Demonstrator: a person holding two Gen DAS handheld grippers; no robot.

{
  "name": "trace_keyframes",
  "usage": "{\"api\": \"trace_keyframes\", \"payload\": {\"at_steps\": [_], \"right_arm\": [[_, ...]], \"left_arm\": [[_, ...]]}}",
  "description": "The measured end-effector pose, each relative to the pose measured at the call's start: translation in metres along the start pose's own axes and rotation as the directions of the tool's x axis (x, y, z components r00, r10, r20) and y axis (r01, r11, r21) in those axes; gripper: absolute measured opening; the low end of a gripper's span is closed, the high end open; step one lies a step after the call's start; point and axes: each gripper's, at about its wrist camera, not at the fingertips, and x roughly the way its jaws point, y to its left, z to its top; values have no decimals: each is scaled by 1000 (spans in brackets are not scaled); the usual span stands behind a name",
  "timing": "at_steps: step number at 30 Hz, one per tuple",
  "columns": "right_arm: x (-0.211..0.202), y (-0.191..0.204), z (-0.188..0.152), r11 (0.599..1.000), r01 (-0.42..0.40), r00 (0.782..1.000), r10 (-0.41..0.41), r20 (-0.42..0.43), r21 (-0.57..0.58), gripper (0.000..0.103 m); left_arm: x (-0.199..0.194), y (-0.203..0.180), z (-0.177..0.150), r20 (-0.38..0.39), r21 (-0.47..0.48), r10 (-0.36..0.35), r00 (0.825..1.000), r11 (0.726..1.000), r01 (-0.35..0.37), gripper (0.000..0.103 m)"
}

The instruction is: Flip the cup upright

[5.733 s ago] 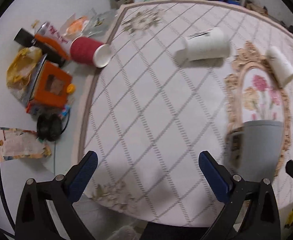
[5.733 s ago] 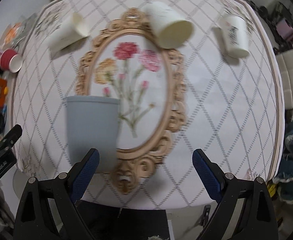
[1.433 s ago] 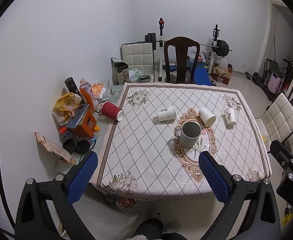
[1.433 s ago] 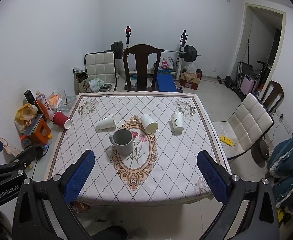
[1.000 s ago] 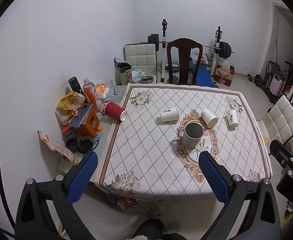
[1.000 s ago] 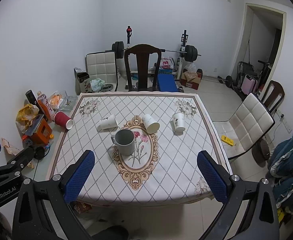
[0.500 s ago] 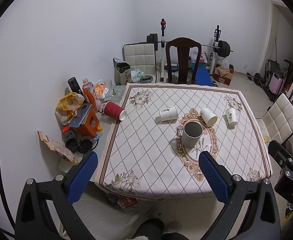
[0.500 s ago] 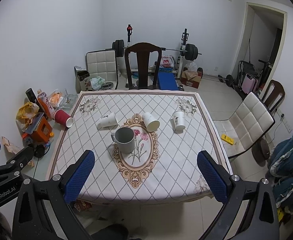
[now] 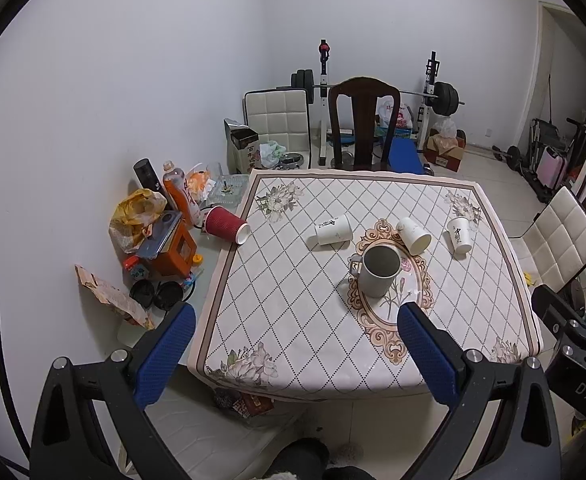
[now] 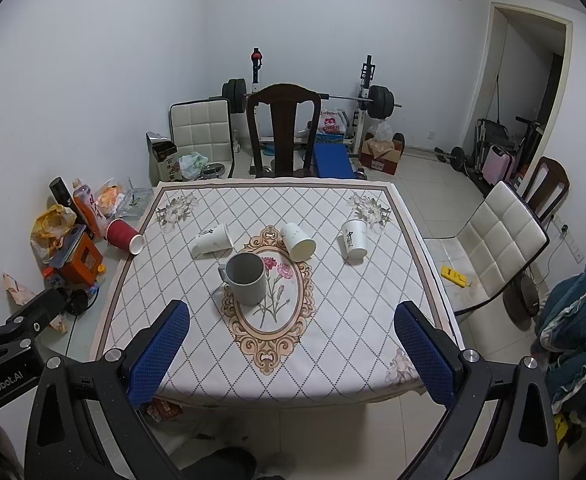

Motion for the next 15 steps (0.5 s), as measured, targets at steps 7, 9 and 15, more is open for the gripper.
{"api": "trace_keyframes", "payload": {"at_steps": [7,9,15], "right_arm": [[0,-3,0,1000,2,1000,-2,-2,3,103],[-1,-4,-2,1000,5,1000,-5,-1,3,103],[-1,-6,-2,1000,5,1000,-5,-2,2,103]], "left_arm": [[0,0,0,2,1,0,1000,1000,0,103],[0,-1,1,2,3,-1,1000,1000,1,103],[0,-4,5,4,4,-2,1000,1000,2,103]]}}
